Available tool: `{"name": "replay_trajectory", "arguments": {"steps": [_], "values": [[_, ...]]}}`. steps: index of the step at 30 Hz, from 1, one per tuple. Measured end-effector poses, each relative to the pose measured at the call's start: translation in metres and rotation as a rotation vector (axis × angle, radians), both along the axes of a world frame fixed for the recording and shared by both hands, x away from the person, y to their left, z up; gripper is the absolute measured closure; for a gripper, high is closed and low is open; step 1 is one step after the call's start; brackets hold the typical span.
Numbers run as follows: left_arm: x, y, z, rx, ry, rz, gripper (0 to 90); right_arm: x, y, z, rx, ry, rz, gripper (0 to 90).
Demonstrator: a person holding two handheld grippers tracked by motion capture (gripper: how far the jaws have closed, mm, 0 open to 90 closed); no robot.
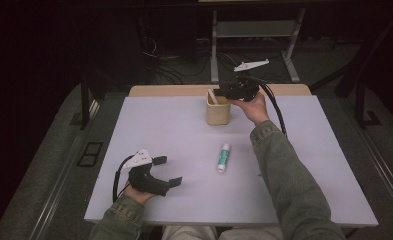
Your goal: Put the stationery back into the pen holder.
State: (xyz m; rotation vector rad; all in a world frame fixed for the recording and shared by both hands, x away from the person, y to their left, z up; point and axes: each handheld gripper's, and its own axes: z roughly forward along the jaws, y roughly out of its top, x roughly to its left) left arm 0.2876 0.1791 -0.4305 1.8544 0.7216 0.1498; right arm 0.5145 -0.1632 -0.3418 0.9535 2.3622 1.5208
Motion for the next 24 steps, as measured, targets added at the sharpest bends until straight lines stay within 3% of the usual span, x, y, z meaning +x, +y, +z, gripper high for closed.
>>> {"name": "replay_trajectory", "arguments": {"steps": [6, 19, 24], "values": [[0.000, -0.001, -0.001, 0.005, -0.001, 0.000, 0.0, -0.008, -0.003, 0.008, -0.042, 0.015, 0.044, 50.9], [0.001, -0.002, -0.002, 0.012, 0.010, -0.001, 0.0, -0.028, -0.010, 0.023, -0.170, 0.004, 0.075, 37.7], [0.001, -0.003, -0.002, 0.012, 0.012, -0.001, 0.0, -0.036, -0.012, 0.025, -0.212, 0.026, 0.080, 31.5]]}}
